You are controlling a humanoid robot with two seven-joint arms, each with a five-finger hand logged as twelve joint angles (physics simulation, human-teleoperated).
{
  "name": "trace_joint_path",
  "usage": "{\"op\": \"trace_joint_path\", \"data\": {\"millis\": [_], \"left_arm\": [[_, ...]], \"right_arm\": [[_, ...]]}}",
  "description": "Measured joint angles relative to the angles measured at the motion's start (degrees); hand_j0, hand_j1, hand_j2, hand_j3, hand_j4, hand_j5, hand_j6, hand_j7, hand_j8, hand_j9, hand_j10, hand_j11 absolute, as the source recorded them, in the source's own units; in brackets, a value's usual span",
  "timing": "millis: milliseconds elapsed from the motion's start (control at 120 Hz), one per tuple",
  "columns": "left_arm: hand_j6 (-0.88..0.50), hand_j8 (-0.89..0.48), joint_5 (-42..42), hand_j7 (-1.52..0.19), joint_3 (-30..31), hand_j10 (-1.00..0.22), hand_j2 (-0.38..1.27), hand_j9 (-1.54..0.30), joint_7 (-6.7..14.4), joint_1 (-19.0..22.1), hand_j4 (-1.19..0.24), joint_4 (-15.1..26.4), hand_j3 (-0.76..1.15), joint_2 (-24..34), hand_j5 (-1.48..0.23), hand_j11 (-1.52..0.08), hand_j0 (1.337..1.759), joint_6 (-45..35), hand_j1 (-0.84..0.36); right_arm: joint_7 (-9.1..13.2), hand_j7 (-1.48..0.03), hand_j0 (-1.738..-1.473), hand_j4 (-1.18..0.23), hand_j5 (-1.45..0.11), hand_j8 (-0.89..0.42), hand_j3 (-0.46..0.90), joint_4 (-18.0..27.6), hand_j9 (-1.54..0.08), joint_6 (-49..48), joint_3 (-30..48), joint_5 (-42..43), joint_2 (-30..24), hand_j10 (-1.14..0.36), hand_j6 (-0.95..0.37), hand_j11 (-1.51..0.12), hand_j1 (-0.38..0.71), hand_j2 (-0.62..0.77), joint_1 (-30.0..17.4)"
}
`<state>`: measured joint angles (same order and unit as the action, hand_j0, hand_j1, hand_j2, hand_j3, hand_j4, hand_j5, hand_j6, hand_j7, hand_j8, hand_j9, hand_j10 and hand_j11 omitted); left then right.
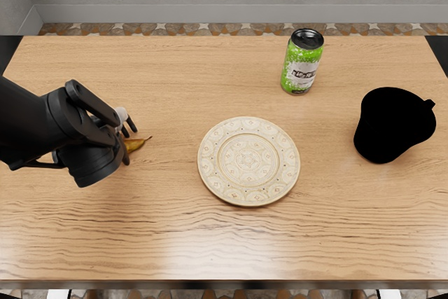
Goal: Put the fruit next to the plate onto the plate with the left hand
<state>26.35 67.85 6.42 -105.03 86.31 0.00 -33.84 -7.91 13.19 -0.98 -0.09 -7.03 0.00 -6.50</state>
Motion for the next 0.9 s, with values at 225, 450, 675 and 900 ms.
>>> {"op": "trace_joint_path", "data": {"millis": [225, 450, 675, 900], "left_arm": [[-0.49, -0.49, 0.0, -0.64, 0.0, -0.49, 0.10, -0.64, 0.2, 0.0, -0.49, 0.0, 0.00, 0.0, -0.64, -0.64, 1.658, 0.1, -0.24], [-0.51, -0.51, 0.0, -0.67, 0.0, -0.51, 0.10, -0.67, 0.2, 0.0, -0.51, 0.0, 0.00, 0.0, -0.67, -0.67, 1.658, 0.1, -0.27], [-0.52, -0.52, -0.1, -0.68, 0.0, -0.52, 0.10, -0.68, 0.2, 0.1, -0.52, 0.0, 0.00, 0.0, -0.68, -0.68, 1.658, 0.1, -0.28], [-0.56, -0.55, -0.1, -0.75, 0.0, -0.57, 0.13, -0.75, 0.6, 0.1, -0.58, 0.1, 0.00, 0.0, -0.75, -0.75, 1.658, 0.3, -0.33]], "right_arm": [[0.0, -0.01, -1.658, -0.01, -0.01, -0.01, 0.00, 0.0, -0.01, 0.0, 0.0, 0.0, 0.0, -0.01, -0.01, -0.01, -0.34, 0.00, 0.0], [0.0, -0.01, -1.658, -0.01, -0.01, -0.01, 0.00, 0.0, -0.01, 0.0, 0.0, 0.0, 0.0, -0.01, -0.01, -0.01, -0.34, 0.00, 0.0], [0.0, -0.01, -1.658, -0.01, -0.01, -0.01, 0.00, 0.0, -0.01, 0.0, 0.0, 0.0, 0.0, -0.01, -0.01, -0.01, -0.34, 0.00, 0.0], [0.0, -0.01, -1.658, -0.01, -0.01, -0.01, 0.00, 0.0, -0.01, 0.0, 0.0, 0.0, 0.0, -0.01, -0.01, -0.01, -0.34, 0.00, 0.0]]}}
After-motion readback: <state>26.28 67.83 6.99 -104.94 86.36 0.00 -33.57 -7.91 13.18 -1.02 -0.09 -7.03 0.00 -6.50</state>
